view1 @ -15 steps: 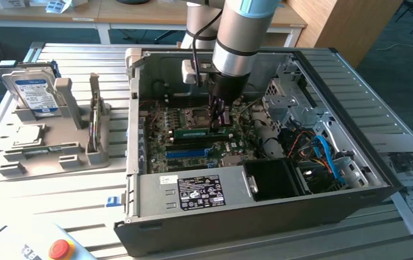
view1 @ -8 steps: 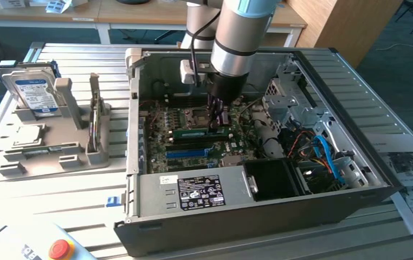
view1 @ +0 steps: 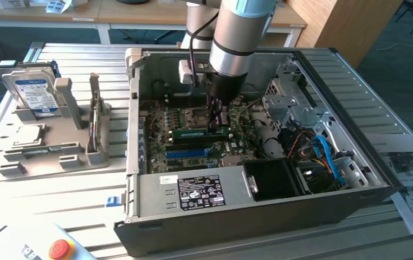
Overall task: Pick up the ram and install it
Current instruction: 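Insert the ram into the slot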
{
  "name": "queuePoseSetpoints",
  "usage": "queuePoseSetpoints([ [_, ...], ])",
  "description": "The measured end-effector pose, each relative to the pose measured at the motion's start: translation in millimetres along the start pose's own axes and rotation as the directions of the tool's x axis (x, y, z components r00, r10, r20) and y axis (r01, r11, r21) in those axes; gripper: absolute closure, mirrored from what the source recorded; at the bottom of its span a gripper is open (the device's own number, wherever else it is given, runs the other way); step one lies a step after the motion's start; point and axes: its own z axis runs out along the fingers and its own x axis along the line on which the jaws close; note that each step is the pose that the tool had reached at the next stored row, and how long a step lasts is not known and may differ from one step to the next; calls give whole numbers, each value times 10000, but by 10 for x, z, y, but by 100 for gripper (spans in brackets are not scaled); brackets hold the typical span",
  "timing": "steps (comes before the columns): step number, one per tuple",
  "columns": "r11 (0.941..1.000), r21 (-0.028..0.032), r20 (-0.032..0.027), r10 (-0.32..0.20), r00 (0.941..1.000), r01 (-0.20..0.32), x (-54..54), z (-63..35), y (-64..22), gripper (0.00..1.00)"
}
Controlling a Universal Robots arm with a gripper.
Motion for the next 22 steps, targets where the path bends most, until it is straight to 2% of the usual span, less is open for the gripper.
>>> queuePoseSetpoints([
  [7, 10000, 10, -2, -1, 10000, 1, 0, 0, 8, 88],
  [16, 10000, 10, -2, -1, 10000, 1, -1, -3, -47, 88],
  [22, 10000, 11, -2, -12, 10000, 12, -1, -3, -53, 88],
])
